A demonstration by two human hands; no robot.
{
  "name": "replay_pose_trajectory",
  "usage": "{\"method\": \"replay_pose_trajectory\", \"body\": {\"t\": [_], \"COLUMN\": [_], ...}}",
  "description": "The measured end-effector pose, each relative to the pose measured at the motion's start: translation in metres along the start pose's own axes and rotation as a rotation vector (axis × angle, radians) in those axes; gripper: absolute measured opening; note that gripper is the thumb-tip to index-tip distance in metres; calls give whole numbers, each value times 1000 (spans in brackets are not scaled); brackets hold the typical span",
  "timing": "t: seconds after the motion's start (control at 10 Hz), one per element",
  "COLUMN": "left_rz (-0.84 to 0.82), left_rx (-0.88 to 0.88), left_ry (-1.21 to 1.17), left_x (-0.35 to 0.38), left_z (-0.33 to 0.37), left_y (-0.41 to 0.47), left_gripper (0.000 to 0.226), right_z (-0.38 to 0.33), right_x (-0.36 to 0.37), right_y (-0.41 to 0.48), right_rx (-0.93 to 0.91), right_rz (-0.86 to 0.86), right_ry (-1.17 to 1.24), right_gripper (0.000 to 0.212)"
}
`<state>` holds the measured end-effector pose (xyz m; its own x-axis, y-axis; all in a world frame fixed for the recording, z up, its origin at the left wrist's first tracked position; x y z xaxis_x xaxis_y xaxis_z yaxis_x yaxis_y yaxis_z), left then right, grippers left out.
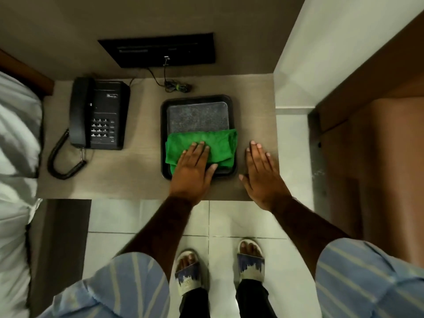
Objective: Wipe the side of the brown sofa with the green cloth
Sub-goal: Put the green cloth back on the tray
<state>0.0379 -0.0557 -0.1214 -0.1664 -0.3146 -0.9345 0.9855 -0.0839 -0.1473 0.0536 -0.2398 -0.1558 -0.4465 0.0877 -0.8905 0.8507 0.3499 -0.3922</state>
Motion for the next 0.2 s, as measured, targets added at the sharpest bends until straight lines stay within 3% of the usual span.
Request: {"method": "replay_pose_trajectory", "body": {"t": [0.2], "left_rz": [-225], "left_rx": [34], "left_ry": [-11], "left_x": [-27], "left_z": [7], "left_y": [8], "left_gripper": [89], "right_z": [-2], "right_x": [-51], "right_y": [5], "right_rx": [37], "right_rz": [-129], "right_ry": [72], "right_gripper": [81]}}
Point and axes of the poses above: each hand's wrist, its own y-axis towards the middle knuckle, its own x-axis out of the palm, z = x × y, the point moved 9 cm from there along y, towards the middle knuckle, and after that the axes turned 6 degrees about x, right-handed, at the moved point
